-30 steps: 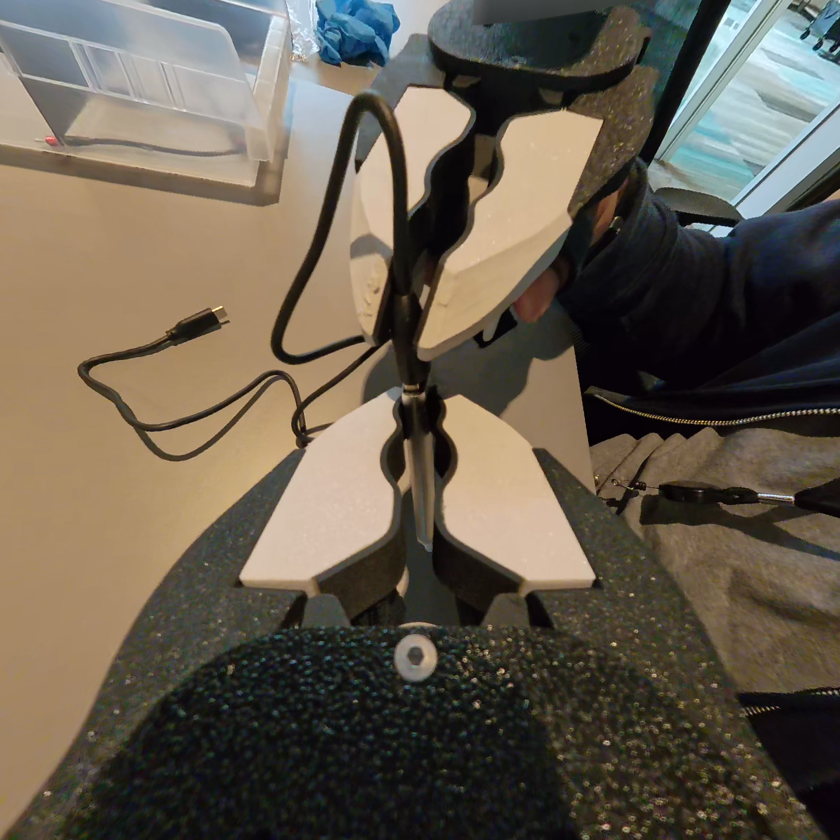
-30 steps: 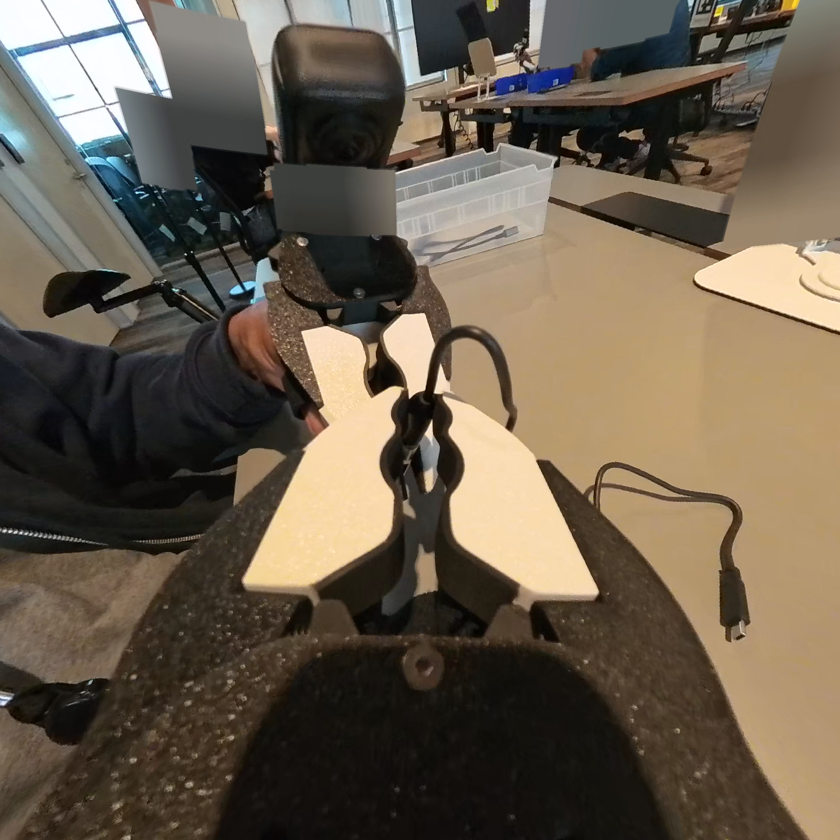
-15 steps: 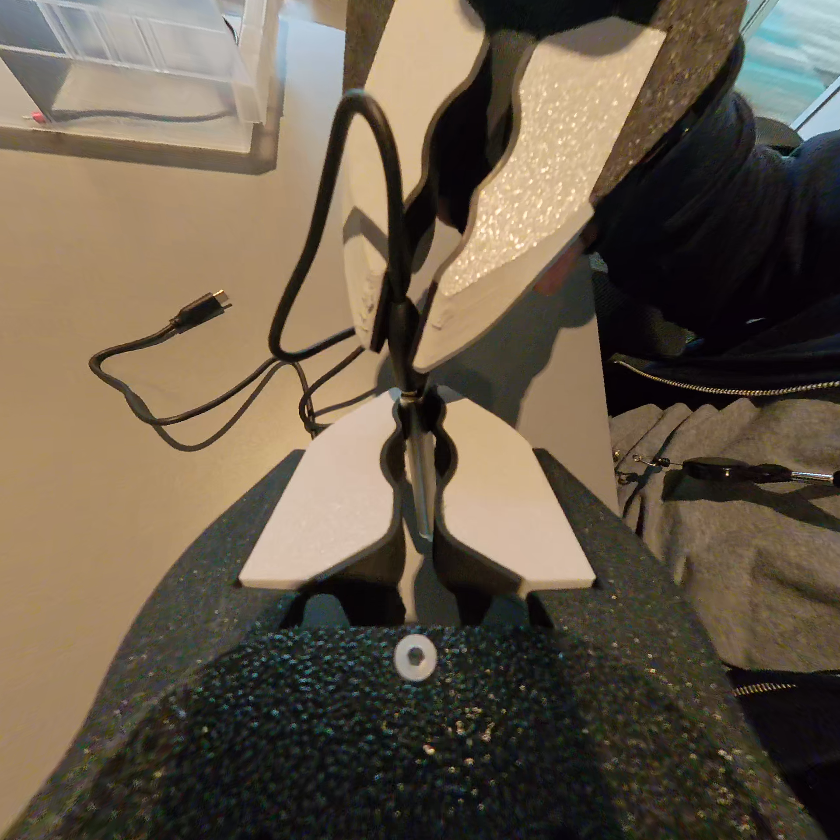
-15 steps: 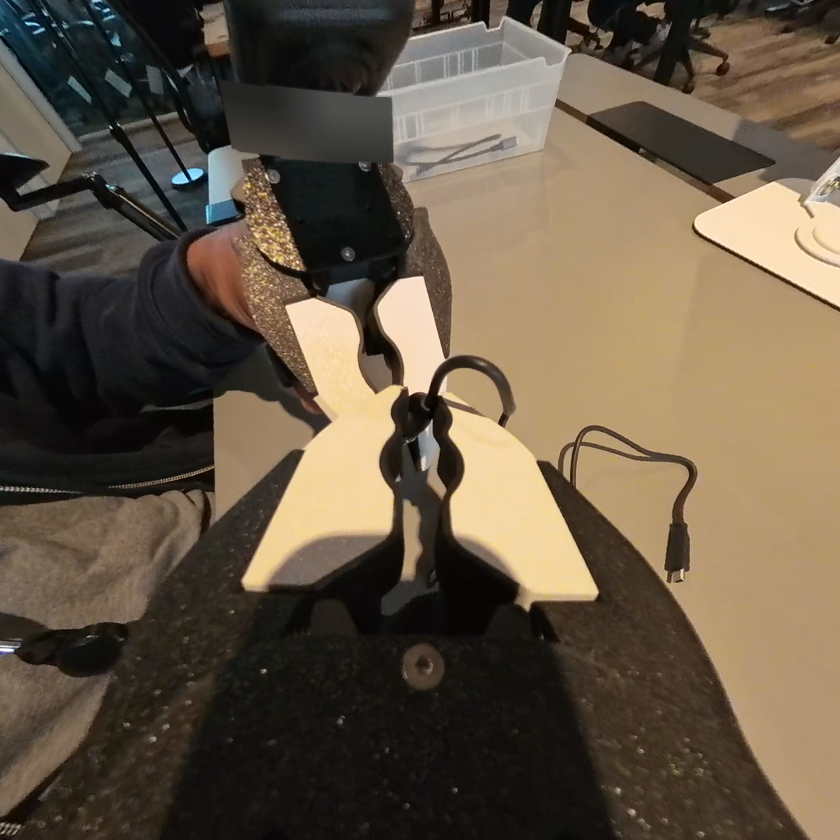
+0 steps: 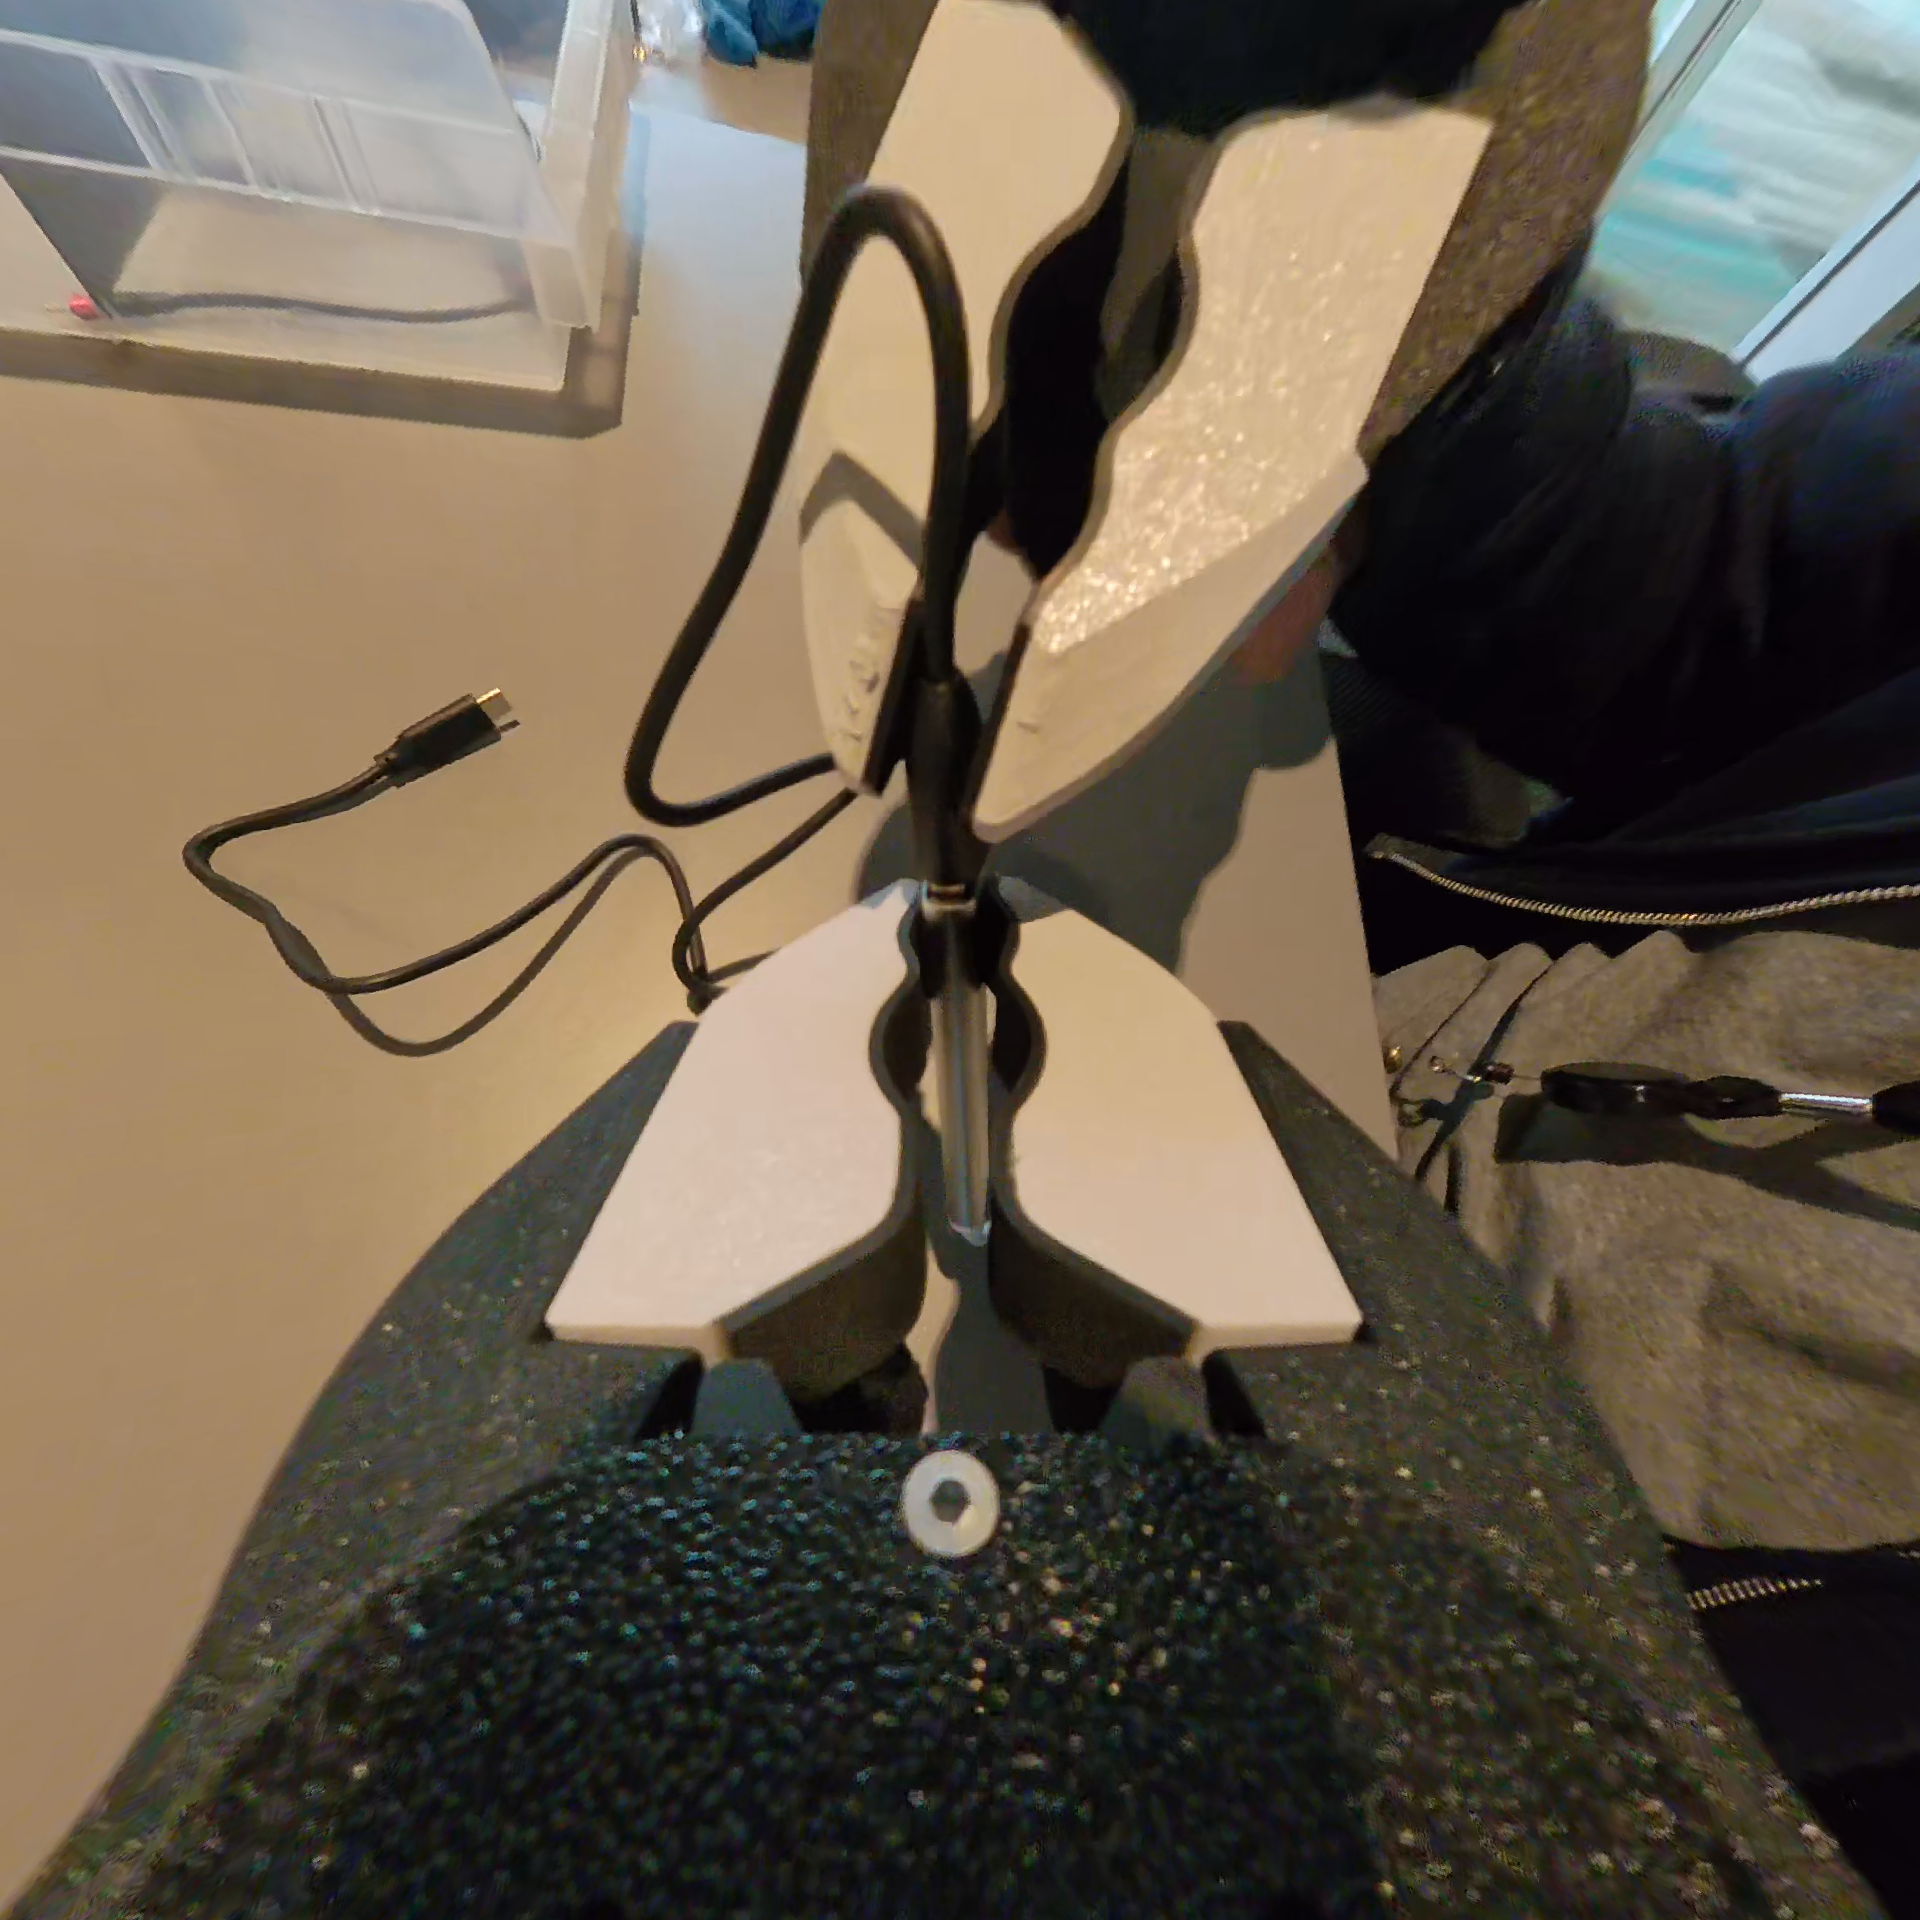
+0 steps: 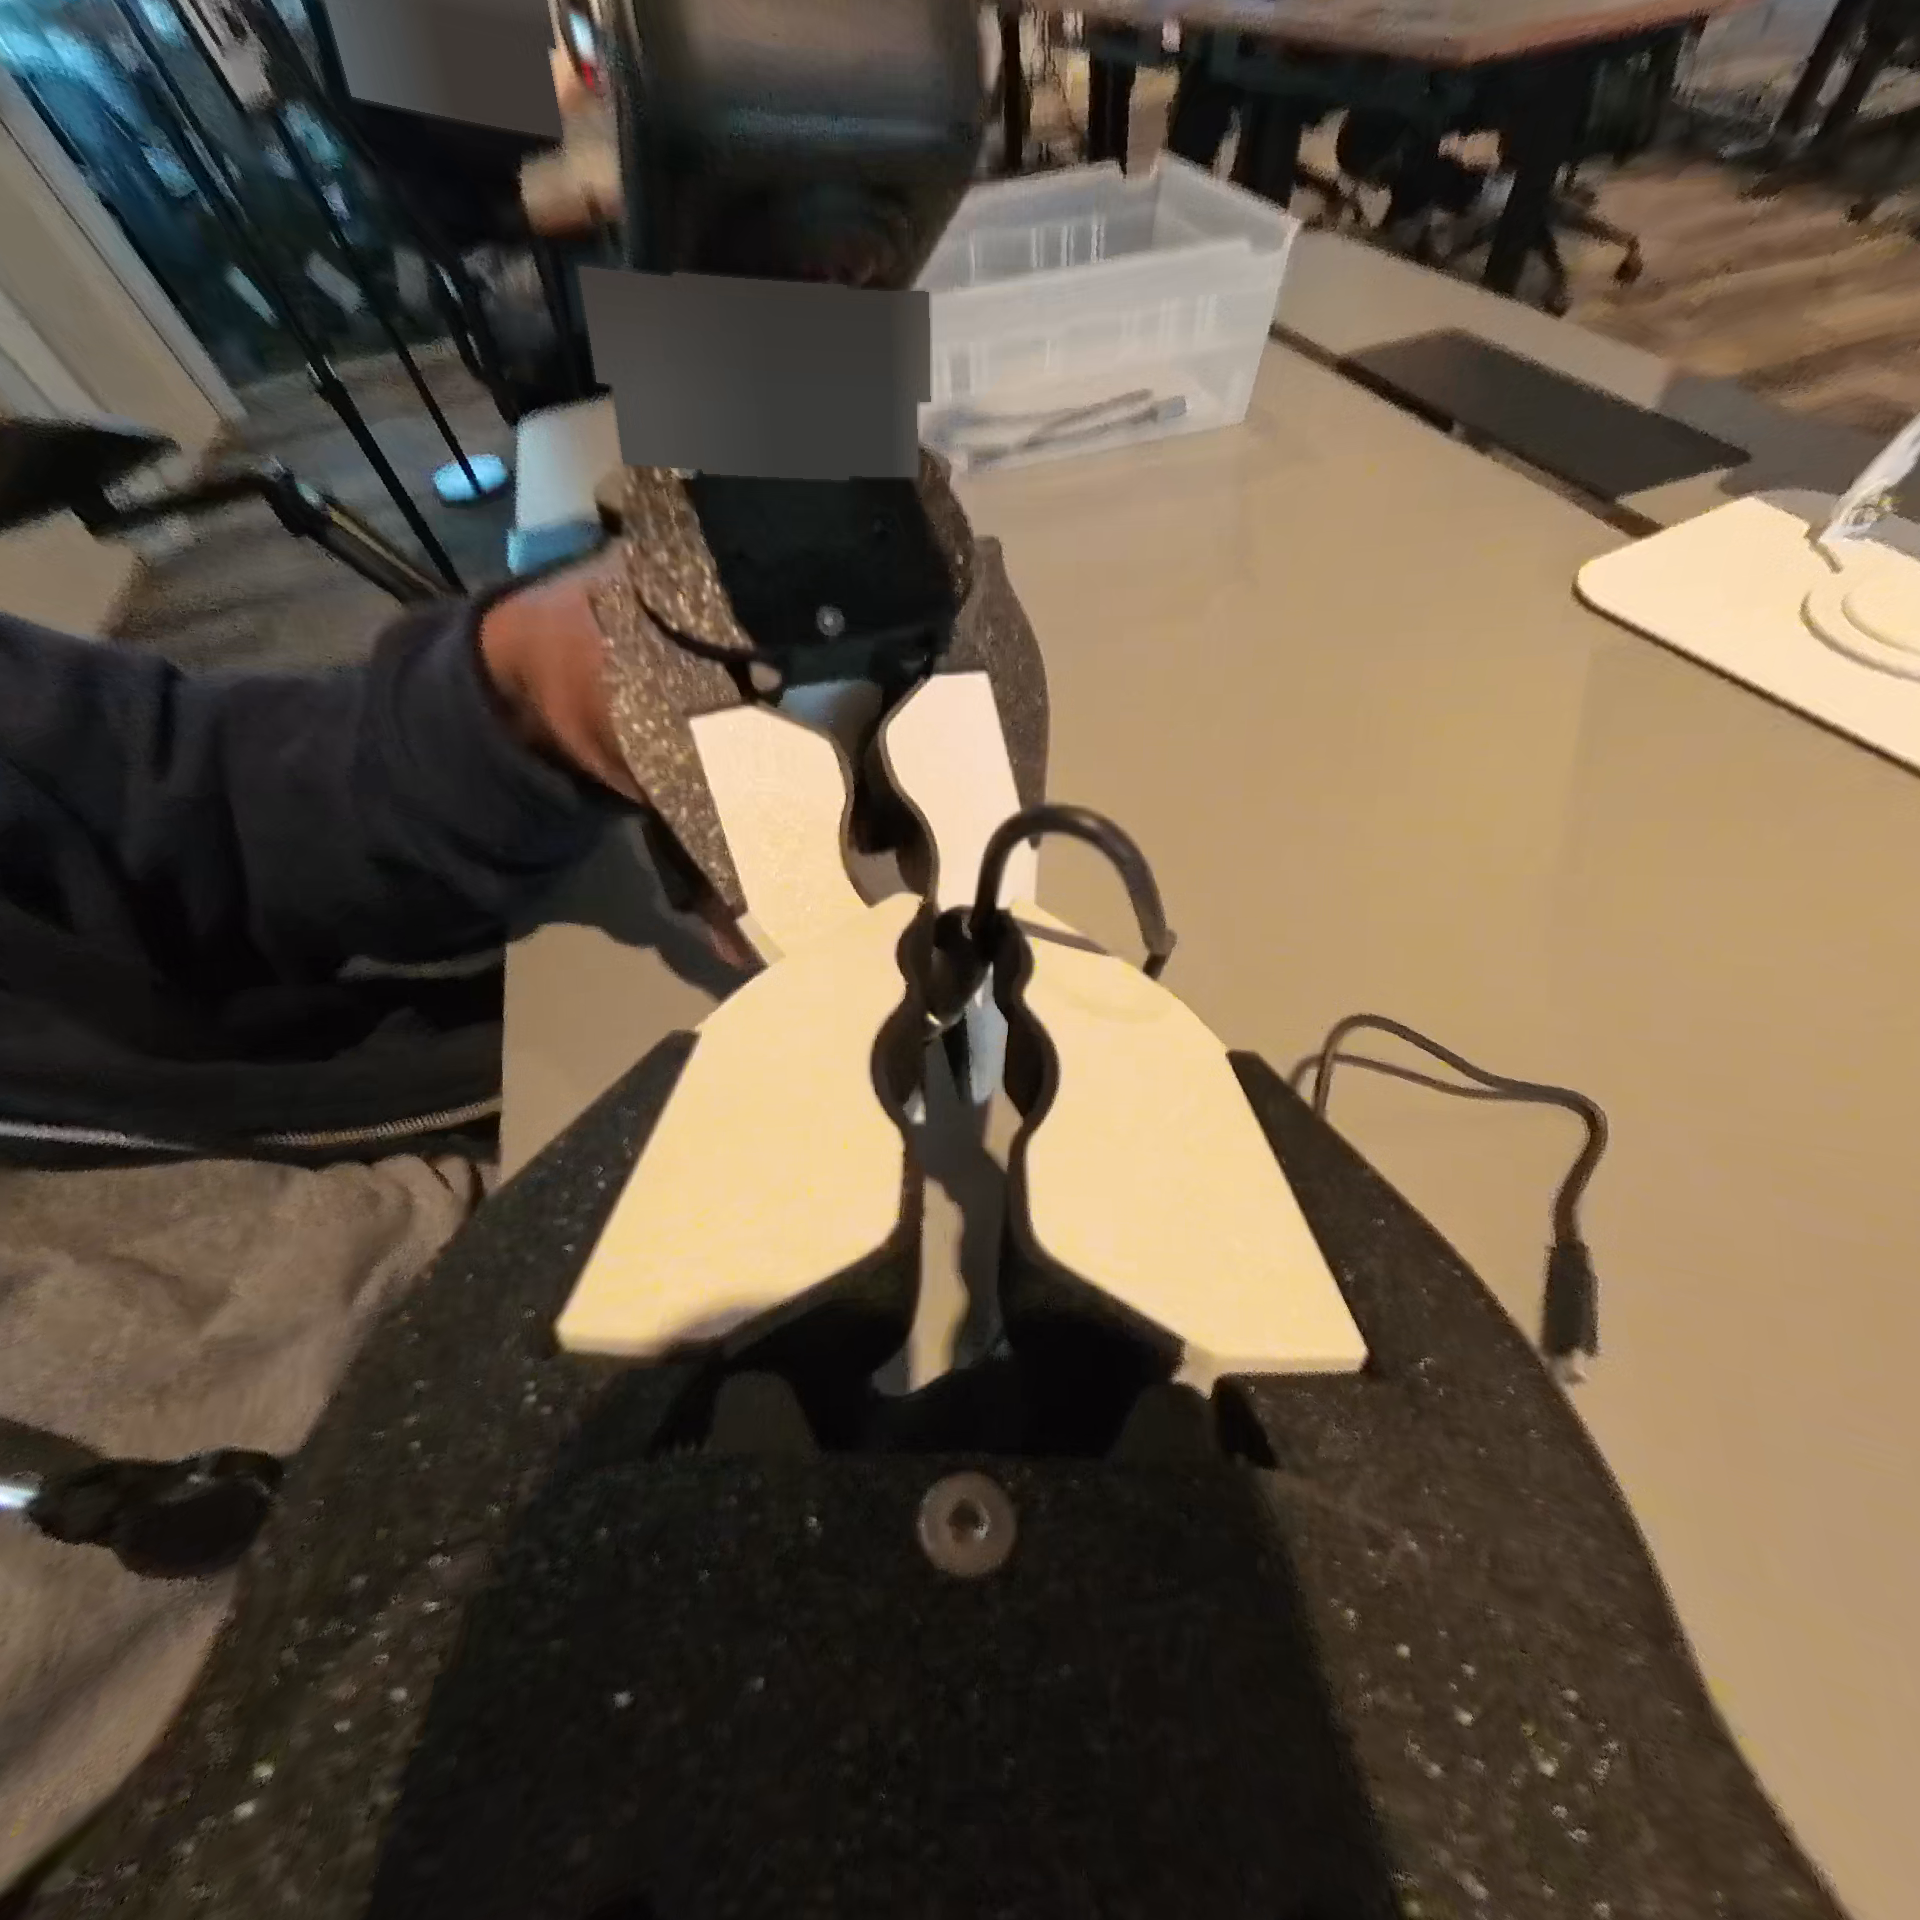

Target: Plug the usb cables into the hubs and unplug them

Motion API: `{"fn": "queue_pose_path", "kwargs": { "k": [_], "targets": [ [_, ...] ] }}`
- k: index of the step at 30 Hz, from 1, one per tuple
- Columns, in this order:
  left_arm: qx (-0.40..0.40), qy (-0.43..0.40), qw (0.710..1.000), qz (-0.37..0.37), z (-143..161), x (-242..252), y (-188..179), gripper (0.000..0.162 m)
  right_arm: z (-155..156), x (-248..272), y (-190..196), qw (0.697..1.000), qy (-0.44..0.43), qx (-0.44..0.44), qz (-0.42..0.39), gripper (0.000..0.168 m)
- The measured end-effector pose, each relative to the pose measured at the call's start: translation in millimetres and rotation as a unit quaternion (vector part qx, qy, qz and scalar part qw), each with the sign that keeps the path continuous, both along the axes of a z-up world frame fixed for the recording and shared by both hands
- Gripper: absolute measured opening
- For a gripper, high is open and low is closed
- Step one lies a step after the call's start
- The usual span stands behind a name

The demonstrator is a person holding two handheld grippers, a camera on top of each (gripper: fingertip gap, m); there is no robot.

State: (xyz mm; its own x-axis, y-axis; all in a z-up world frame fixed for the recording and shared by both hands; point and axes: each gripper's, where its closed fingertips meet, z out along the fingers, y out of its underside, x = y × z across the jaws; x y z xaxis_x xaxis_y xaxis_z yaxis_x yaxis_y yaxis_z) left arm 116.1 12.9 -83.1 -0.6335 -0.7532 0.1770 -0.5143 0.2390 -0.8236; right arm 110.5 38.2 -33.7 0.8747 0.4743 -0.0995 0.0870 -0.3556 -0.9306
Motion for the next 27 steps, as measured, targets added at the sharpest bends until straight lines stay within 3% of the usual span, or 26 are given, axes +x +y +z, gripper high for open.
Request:
{"fn": "queue_pose_path", "kwargs": {
  "k": [4, 8, 18, 22, 27],
  "targets": [
    [-0.033, -0.008, 0.999, 0.017, 6, 2, 7, 0.007, 9, 1, 6, 0.995, 0.074, 0.059, -0.017, 0.019],
    [-0.083, -0.023, 0.996, 0.032, 20, -1, 19, 0.008, 6, 8, -3, 0.995, 0.048, 0.083, -0.030, 0.043],
    [-0.171, -0.108, 0.979, 0.036, 76, -14, 40, 0.007, 30, 36, -47, 0.961, 0.083, 0.255, -0.068, 0.033],
    [-0.186, -0.142, 0.972, 0.019, 102, -24, 40, 0.007, 26, 35, -43, 0.960, 0.081, 0.258, -0.071, 0.031],
    [-0.171, -0.156, 0.973, 0.018, 111, -27, 42, 0.007, 15, 27, -37, 0.967, 0.031, 0.244, -0.068, 0.031]
  ]
}}
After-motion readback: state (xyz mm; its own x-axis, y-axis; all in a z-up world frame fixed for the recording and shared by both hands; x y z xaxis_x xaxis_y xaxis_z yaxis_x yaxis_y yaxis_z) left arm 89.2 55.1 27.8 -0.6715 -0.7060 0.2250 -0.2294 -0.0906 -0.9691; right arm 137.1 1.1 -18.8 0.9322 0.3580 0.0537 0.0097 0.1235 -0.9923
